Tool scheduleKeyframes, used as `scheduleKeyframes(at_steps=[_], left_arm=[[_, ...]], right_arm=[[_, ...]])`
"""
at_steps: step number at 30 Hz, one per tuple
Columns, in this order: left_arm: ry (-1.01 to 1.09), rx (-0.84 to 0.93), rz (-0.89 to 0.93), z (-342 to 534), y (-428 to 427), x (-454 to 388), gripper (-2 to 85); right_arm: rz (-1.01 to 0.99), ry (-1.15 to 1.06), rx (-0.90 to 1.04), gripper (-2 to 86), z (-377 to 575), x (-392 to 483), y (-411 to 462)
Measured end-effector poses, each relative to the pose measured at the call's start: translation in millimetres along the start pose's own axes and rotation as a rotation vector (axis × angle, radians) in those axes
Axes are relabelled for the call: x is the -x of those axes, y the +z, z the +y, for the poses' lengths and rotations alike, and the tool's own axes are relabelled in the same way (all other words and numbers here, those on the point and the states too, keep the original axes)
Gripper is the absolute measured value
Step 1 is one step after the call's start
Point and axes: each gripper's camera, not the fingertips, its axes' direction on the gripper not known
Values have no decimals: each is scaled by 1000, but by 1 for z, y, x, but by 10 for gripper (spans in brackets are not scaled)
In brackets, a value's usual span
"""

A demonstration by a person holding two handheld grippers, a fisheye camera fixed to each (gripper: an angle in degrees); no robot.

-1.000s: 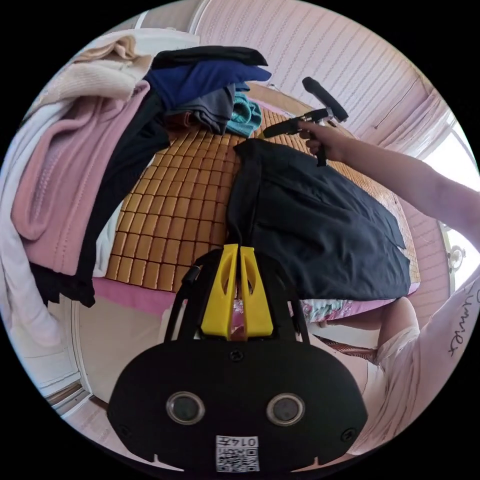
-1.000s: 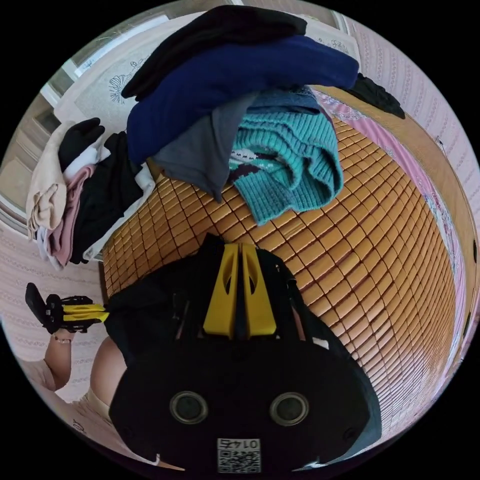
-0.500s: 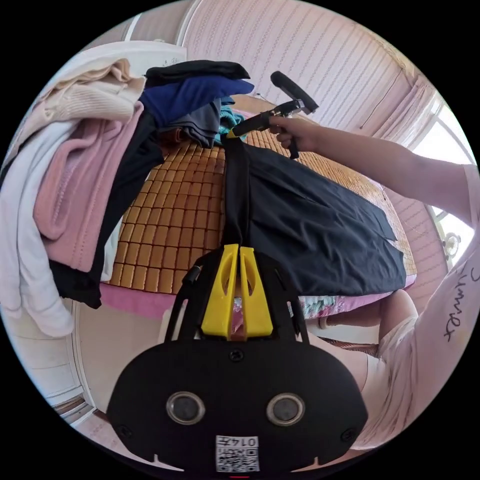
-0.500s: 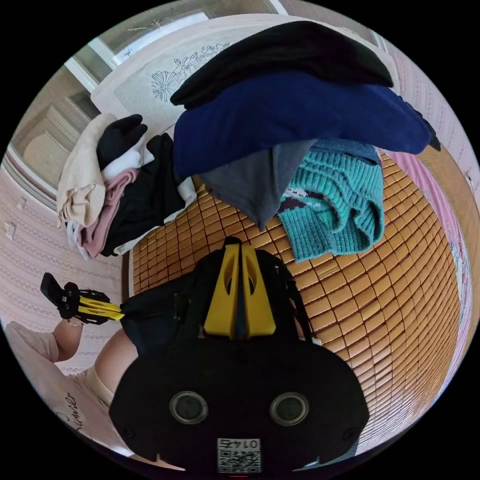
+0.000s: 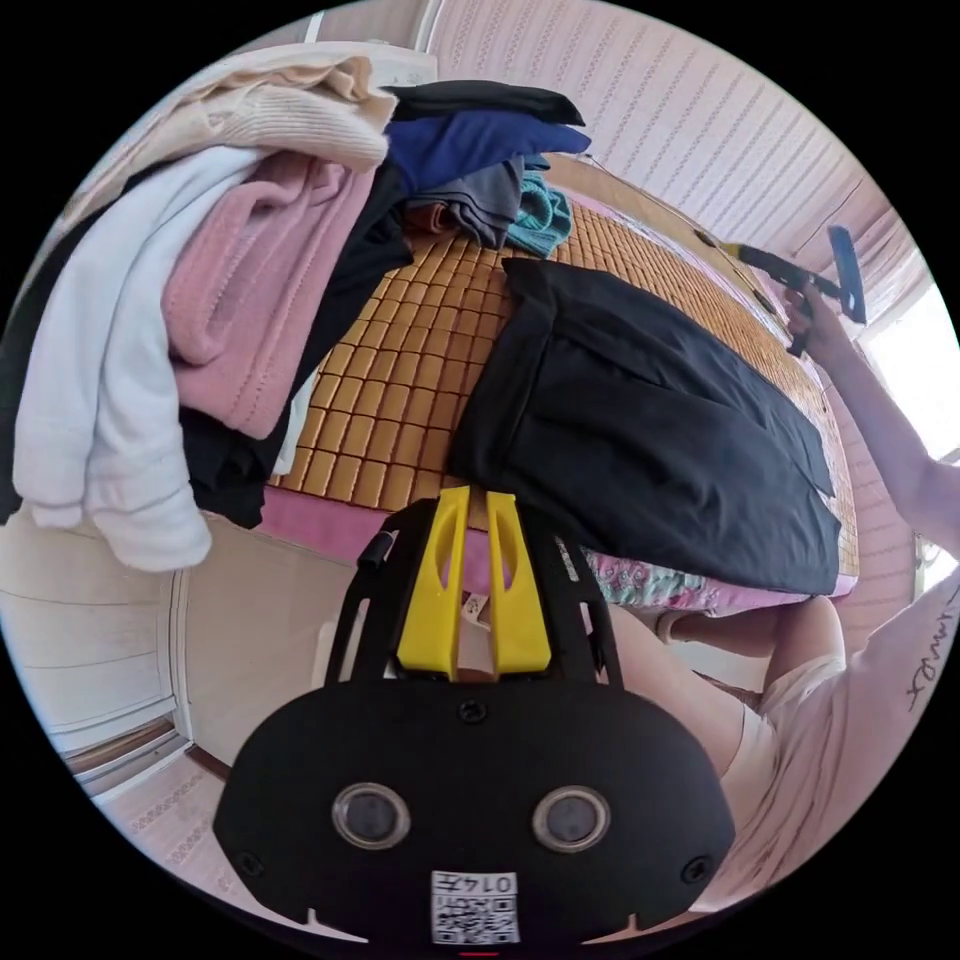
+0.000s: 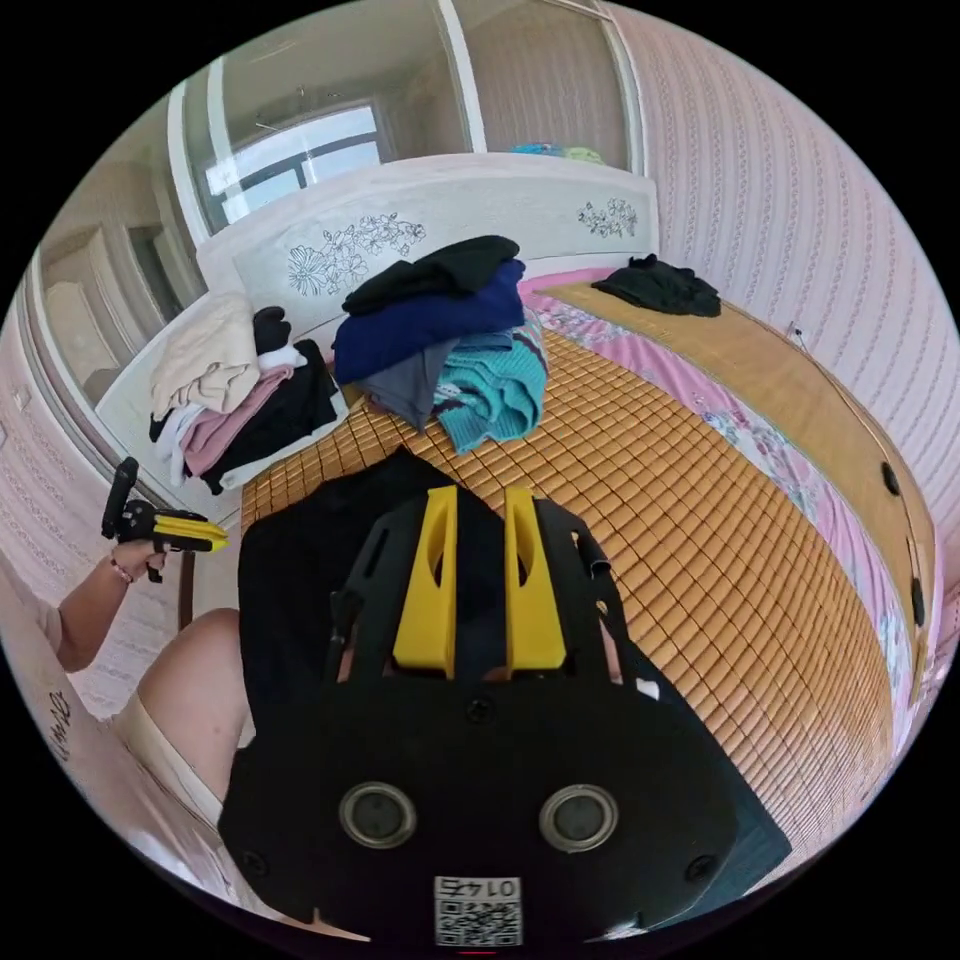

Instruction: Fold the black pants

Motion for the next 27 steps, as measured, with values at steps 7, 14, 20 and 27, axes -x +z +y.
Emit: scheduleKeyframes(at_steps=[7, 14, 20, 27], left_arm=[[277, 46, 156, -15, 8, -118, 44], [585, 177, 264, -48, 53, -272, 53], [738, 277, 285, -42, 78, -361, 63], [931, 432, 123, -20, 115, -421, 68]], right_arm=[[430, 664, 224, 90, 343, -78, -200], [504, 1156, 295, 137, 594, -66, -287], [281, 1489, 83, 143, 730, -59, -310], [115, 1510, -248, 20, 793, -57, -347]])
